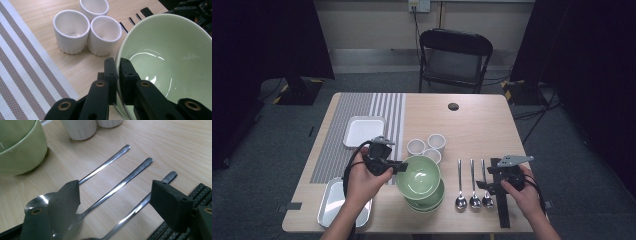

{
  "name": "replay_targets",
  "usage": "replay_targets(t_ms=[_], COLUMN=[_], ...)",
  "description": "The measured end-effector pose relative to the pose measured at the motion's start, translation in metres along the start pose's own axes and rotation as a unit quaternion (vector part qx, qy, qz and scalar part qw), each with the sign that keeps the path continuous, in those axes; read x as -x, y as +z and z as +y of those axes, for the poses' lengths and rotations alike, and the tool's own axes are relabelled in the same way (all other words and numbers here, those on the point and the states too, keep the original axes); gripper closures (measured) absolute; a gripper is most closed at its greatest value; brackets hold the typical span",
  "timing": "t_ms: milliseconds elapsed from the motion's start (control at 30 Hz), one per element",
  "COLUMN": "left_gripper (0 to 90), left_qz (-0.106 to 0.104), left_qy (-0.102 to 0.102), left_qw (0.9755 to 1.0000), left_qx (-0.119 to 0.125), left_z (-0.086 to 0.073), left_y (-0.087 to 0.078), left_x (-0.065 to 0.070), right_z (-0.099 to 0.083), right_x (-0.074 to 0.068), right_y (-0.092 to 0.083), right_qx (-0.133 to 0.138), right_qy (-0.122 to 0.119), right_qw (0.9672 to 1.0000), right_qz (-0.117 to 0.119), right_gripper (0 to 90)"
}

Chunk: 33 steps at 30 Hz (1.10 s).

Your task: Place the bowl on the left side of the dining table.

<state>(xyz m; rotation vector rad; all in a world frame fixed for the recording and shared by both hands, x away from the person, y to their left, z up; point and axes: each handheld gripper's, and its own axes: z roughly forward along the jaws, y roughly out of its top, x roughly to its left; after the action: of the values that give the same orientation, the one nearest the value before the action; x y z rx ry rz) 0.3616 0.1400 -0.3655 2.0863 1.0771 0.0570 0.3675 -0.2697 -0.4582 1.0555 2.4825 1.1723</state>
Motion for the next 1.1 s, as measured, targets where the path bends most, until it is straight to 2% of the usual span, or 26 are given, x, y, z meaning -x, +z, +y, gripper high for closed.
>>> replay_targets(t_ms=[500, 1100], left_gripper=[85.7, 85.7], left_qz=[0.001, 0.019], left_qy=[-0.015, -0.021], left_qw=[0.9998, 0.9994], left_qx=[0.011, 0.018], left_z=[0.003, 0.005], left_y=[-0.007, -0.017], left_x=[-0.005, -0.014], right_z=[-0.001, 0.000], right_x=[0.001, 0.001], right_y=[-0.001, -0.002], right_qx=[0.001, 0.002], right_qy=[0.003, 0.004], right_qw=[1.0000, 1.0000], right_qz=[-0.001, -0.001], right_gripper=[23.2, 23.2])
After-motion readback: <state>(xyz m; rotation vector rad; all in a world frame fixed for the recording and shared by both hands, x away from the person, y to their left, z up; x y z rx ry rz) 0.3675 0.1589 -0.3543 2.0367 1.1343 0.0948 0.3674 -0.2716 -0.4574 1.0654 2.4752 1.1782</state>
